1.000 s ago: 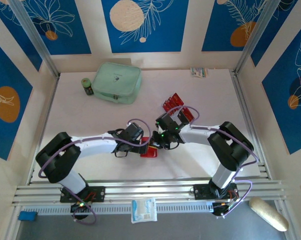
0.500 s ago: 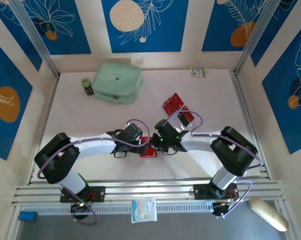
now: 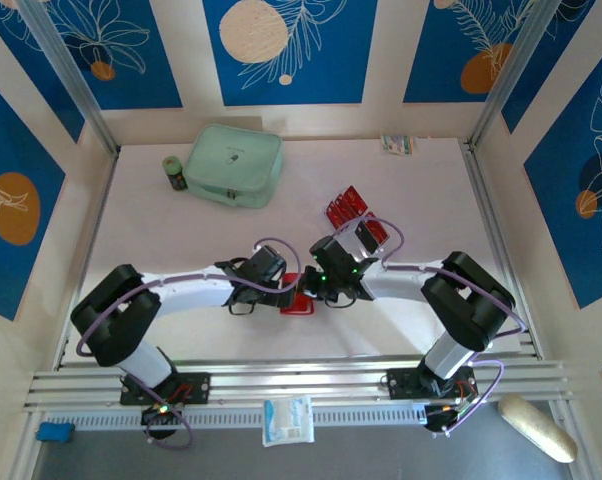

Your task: Put the credit cards into the card holder

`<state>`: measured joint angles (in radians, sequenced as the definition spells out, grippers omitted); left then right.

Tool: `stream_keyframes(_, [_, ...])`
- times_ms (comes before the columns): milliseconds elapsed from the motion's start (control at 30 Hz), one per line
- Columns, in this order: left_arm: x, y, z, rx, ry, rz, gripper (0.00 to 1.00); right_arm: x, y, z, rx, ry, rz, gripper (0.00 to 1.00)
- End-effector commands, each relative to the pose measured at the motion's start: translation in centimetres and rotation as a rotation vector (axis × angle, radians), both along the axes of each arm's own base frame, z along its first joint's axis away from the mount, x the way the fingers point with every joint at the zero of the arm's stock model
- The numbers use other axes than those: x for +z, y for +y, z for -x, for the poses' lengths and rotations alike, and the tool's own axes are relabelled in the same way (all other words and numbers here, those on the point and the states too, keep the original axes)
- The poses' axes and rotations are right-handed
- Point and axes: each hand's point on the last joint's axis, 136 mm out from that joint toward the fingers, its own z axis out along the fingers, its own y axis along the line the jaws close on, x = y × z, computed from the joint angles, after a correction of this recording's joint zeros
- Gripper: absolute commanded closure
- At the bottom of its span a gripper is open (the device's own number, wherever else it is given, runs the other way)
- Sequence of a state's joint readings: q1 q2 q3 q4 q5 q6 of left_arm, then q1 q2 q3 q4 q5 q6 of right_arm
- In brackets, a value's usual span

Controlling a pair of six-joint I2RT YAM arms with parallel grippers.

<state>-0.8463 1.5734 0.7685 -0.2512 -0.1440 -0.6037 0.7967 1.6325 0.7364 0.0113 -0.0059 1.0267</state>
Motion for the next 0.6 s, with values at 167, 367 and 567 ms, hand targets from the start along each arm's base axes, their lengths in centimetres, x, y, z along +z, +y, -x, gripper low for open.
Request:
stream_keyframes(167, [-3.2, 0.5, 2.5, -0.026, 0.120, -0.061, 0.00, -2.1, -1.7, 3.3, 0.140, 0.158, 0.092, 0.94])
stream_keyframes(367, [-3.3, 0.6, 2.6, -0.027, 0.122, -0.066, 0.00, 1.2, -0.1, 1.7, 0.177, 0.085, 0.020, 0.84])
stream_keyframes(567, [-3.4, 0.6, 2.6, -0.026, 0.122, -0.065, 0.00, 2.8, -0.9, 1.2, 0.162, 0.053, 0.010, 0.82])
